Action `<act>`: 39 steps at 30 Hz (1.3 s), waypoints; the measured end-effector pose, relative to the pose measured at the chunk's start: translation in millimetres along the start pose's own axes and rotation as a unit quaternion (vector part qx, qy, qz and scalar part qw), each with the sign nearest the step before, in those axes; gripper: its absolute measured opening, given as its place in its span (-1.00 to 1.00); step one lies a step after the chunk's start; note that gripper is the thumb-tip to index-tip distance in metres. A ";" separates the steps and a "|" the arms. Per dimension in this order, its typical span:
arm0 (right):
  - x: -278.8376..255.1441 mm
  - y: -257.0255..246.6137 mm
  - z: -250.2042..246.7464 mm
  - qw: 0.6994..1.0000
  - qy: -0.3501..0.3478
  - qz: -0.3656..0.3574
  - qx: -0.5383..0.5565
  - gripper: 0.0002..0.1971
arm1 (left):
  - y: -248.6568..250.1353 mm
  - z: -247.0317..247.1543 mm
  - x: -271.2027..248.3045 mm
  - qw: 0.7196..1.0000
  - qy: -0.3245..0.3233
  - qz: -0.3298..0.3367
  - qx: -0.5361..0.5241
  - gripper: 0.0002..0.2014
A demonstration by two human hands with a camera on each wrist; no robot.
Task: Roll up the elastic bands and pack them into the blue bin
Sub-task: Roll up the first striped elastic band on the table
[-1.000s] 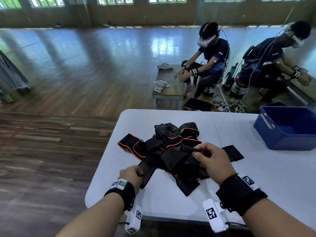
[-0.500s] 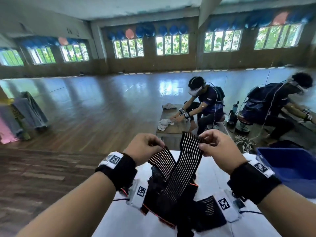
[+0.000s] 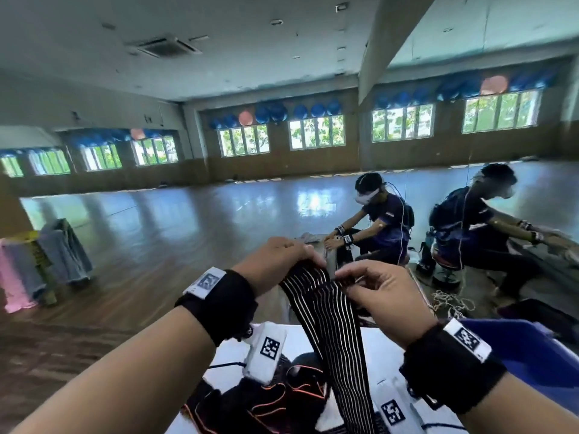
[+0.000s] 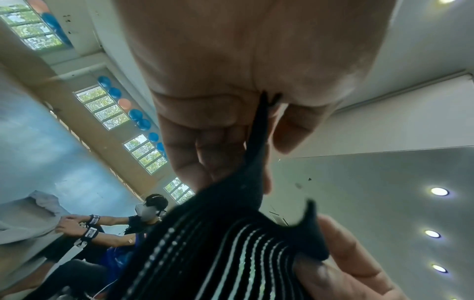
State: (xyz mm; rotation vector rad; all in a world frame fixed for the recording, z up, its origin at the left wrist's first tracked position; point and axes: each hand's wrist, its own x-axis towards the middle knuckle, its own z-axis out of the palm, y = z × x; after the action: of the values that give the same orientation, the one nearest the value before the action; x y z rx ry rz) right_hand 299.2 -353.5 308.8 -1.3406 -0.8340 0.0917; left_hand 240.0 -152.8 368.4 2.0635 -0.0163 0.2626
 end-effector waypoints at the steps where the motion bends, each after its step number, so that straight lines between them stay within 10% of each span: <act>1: -1.9 -1.5 -6.7 1.000 -0.003 -0.001 -0.005 -0.71 | 3.1 8.4 -0.1 1.000 0.000 0.001 0.000 -0.68; 19: -31.7 16.8 -65.3 0.994 0.032 0.011 -0.102 -0.71 | 2.4 97.3 20.4 0.990 -0.039 -0.085 -0.107 -0.30; 24: -32.1 18.6 -64.0 0.979 0.067 -0.014 -0.193 -0.75 | -9.5 104.6 29.3 0.977 -0.095 -0.055 -0.183 -0.81; 39: -16.0 41.9 -39.0 0.949 0.247 0.011 -0.197 -0.81 | -54.7 93.7 46.5 0.978 -0.102 0.049 -0.175 -0.75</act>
State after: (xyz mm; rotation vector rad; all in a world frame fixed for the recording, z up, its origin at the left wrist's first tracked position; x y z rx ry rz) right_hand 326.7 -382.3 264.7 -1.6526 -0.4183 -0.4005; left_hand 308.9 -202.8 286.6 1.7327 -0.2725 0.0978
